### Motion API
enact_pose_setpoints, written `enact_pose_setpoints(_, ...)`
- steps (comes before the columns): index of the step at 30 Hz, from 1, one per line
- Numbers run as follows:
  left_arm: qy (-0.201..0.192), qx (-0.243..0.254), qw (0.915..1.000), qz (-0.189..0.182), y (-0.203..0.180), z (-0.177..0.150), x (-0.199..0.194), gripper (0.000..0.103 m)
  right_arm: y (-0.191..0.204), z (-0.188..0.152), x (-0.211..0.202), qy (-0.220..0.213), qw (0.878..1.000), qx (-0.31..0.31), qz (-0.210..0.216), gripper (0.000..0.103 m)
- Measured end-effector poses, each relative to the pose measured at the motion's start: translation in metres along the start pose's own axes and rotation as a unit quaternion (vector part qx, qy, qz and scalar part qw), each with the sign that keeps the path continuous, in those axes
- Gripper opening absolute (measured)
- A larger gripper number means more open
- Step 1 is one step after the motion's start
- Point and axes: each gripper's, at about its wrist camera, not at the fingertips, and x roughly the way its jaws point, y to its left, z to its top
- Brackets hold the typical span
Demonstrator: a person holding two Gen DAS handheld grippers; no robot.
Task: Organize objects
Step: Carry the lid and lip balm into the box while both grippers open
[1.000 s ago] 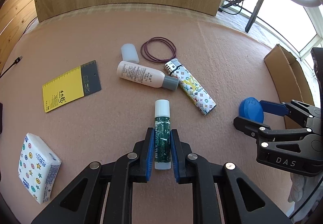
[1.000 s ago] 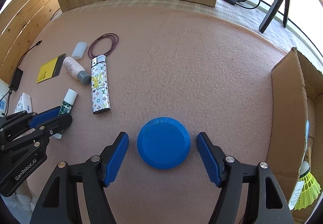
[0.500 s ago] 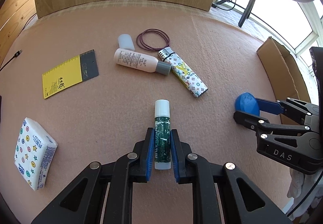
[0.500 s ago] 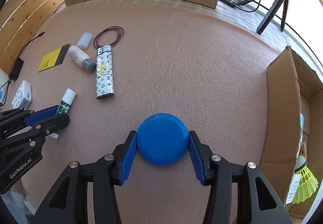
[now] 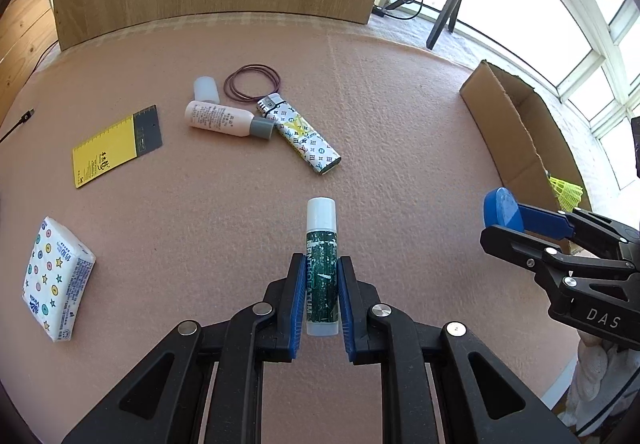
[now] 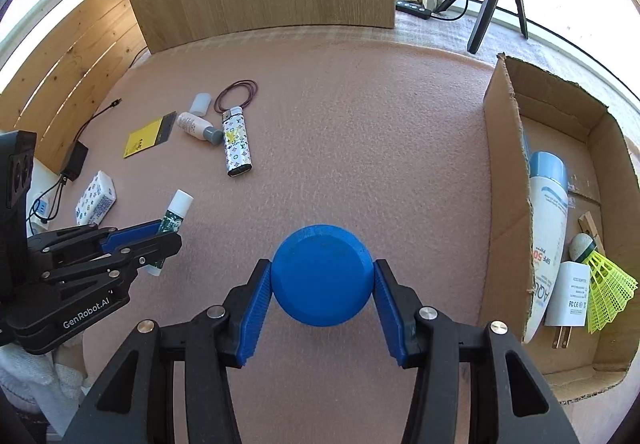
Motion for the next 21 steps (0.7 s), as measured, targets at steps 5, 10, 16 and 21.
enact_pose_setpoints(5,-0.011,0.027,0.9994,-0.020,-0.032,0.007,-0.013,0.016,-0.020,-0.010,-0.035,-0.029,0.999,0.020,0.004,0.046)
enact_pose_setpoints(10,-0.022,0.061,0.9970,-0.043,-0.068,0.014,-0.025,0.016,-0.046,-0.017,-0.064,-0.053,0.997,0.048,0.001,0.046)
enact_pose_setpoints(16,-0.026,0.106,0.9914,-0.072,-0.124,0.024,-0.022,0.016,-0.091,-0.030,-0.095,-0.073,0.993,0.086,-0.020,0.046)
enact_pose_setpoints(21,-0.023,0.138,0.9860,-0.090,-0.169,0.027,-0.014,0.016,-0.130,-0.040,-0.109,-0.082,0.989,0.119,-0.043,0.046)
